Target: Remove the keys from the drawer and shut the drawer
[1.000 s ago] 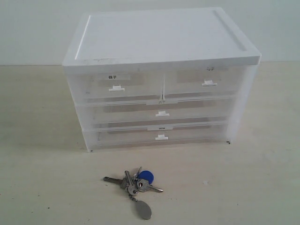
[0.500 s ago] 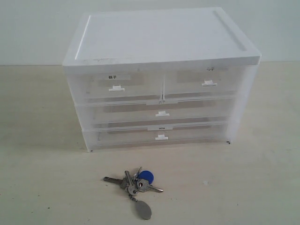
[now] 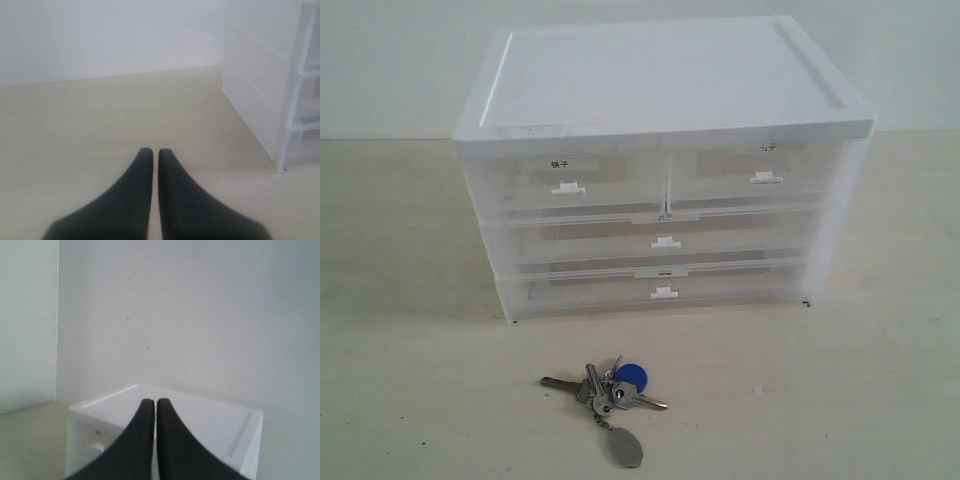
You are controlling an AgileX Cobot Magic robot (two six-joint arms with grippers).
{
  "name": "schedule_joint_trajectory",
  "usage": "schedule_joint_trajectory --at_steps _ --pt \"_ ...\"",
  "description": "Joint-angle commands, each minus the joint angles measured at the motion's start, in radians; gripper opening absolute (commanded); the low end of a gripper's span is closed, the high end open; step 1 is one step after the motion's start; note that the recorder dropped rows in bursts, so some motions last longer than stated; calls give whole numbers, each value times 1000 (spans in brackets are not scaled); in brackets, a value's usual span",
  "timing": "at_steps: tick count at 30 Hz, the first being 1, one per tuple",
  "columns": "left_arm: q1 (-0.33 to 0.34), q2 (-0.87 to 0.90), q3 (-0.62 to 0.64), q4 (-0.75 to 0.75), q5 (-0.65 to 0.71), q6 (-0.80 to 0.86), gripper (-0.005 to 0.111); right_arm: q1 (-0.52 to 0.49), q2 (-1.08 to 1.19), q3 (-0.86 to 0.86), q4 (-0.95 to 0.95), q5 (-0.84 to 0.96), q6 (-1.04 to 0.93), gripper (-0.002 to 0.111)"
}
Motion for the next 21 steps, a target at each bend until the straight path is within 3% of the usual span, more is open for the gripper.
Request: schedule_joint_trajectory --at_steps 1,6,10,19,21 --pt "3 -2 4 4 -1 5 5 -205 -6 111 221 -235 -92 0" --pt "3 -2 4 4 -1 5 5 -426 -6 211 263 -301 -5 0" --pt "3 -2 4 4 -1 5 5 -530 -6 271 263 -315 14 0" --pt "3 -2 4 4 -1 5 5 -568 -6 439 148 -397 7 0" --pt "3 -2 4 4 -1 5 5 -568 -6 439 117 -305 7 0"
